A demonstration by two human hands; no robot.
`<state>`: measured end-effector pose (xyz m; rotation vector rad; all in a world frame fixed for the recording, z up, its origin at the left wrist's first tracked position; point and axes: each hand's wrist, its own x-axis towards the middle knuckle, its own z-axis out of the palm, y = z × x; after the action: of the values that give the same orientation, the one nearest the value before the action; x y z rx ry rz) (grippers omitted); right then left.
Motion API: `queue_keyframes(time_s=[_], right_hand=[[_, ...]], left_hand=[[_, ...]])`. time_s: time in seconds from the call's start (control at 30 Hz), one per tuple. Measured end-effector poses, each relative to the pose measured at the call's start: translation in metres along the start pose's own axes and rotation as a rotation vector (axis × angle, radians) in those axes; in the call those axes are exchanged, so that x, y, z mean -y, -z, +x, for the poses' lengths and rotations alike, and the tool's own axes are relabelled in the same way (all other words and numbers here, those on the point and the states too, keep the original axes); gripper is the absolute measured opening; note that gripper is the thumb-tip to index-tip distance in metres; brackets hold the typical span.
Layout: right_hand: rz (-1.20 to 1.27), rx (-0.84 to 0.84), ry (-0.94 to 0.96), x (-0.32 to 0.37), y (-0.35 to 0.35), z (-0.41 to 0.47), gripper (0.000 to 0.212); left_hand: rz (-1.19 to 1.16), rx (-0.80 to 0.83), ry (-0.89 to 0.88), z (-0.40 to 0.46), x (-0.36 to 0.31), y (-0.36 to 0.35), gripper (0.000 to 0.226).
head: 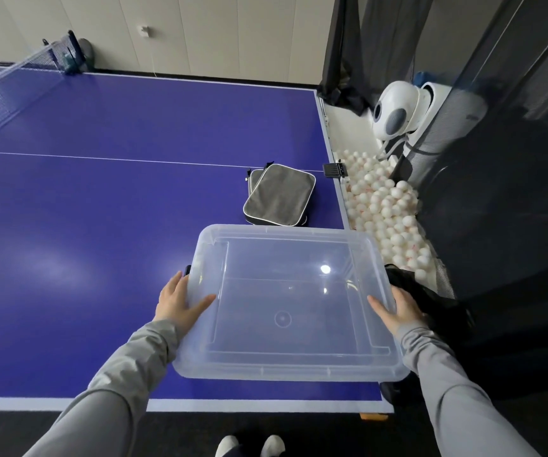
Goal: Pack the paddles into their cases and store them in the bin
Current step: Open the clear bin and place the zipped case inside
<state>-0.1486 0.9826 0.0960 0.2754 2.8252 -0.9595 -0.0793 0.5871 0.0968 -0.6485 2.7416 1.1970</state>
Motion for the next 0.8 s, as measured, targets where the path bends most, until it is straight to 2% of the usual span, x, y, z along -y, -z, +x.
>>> queue_keyframes(time_s=[0.13, 0.33, 0.57, 0.7, 0.8], right_hand=[[-0.007, 0.034, -0.032, 0.005, -0.002, 0.000, 0.066], [0.013, -0.001, 0.016, 0.013, 0.004, -0.004, 0.055], [0.063, -0.088, 0.040, 0.041, 0.025, 0.014, 0.064], [0.134, -0.080, -0.022, 0.067, 0.034, 0.030, 0.070], [0.114, -0.082, 0.024, 0.090, 0.037, 0.042, 0.074]], left_hand=[[-0.030, 0.020, -0.021, -0.003, -0.012, -0.001, 0.081], [-0.060, 0.028, -0.030, -0.009, -0.019, 0.008, 0.073], [-0.122, -0.046, -0.056, 0.005, -0.048, 0.035, 0.075], [-0.251, -0.047, 0.054, 0.017, -0.064, 0.052, 0.078], [-0.283, -0.110, 0.112, 0.026, -0.067, 0.067, 0.072]])
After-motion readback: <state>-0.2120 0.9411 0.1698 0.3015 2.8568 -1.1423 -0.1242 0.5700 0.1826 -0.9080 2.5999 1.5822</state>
